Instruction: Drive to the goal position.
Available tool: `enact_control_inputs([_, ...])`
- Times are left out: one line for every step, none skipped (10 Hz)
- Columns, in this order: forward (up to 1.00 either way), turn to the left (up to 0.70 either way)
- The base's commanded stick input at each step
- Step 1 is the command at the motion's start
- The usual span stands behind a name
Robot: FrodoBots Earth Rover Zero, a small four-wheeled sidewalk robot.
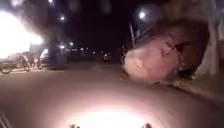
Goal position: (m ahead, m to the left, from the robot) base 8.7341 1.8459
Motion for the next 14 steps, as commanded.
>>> enact_control_inputs([0.85, 0.0])
enact_control_inputs([0.85, 0.0])
enact_control_inputs([0.85, 0.0])
enact_control_inputs([0.85, 0.0])
enact_control_inputs([0.85, 0.0])
enact_control_inputs([0.85, 0.0])
enact_control_inputs([0.85, 0.0])
enact_control_inputs([0.85, 0.0])
enact_control_inputs([0.85, 0.0])
enact_control_inputs([0.85, 0.0])
enact_control_inputs([0.85, 0.0])
enact_control_inputs([0.85, 0.0])
enact_control_inputs([0.85, 0.0])
enact_control_inputs([0.85, 0.0])
